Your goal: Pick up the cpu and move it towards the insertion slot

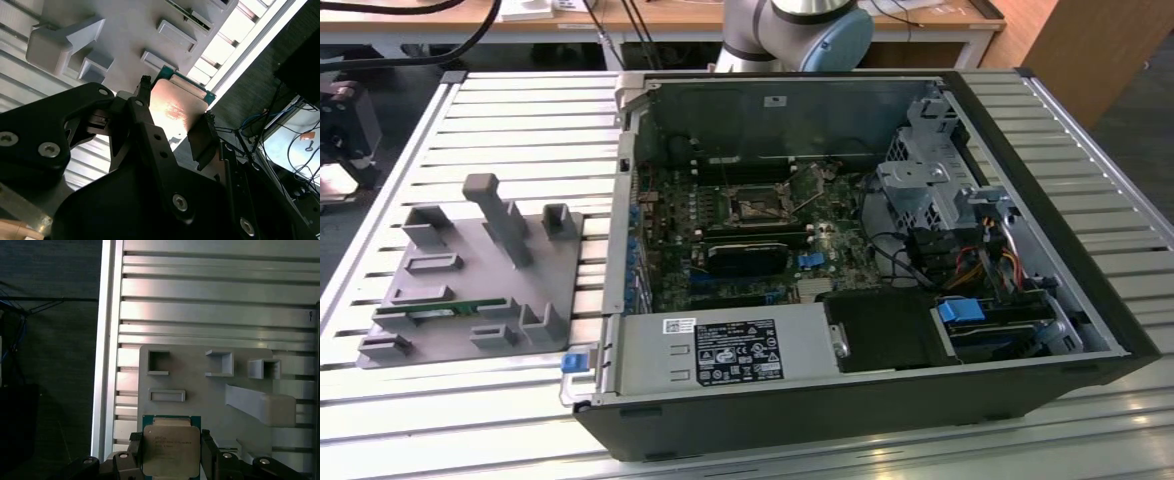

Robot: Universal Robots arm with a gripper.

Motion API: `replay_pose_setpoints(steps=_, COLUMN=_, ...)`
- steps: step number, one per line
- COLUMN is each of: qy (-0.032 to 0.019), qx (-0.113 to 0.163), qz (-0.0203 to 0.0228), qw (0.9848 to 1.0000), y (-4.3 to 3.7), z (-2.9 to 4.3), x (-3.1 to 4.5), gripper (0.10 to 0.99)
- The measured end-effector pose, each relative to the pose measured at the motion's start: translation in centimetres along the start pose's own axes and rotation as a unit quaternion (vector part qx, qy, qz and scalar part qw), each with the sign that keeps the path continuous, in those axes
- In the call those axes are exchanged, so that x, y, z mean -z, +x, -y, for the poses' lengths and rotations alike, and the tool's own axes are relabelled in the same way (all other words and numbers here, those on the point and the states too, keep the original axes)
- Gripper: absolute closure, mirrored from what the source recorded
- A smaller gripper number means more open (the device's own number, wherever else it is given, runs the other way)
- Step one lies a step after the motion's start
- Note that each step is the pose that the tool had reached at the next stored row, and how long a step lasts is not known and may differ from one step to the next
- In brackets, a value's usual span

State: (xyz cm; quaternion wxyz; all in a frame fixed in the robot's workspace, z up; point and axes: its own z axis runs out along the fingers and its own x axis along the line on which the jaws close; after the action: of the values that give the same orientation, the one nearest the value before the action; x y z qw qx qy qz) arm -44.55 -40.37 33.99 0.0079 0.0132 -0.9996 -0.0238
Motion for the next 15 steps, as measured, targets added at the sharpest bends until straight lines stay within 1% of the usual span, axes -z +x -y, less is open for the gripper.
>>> replay_pose_setpoints(steps=15, qy=0.0, qx=0.0, qz=0.0, qw=1.0, y=0.01, z=-0.05, x=0.96, gripper=0.541)
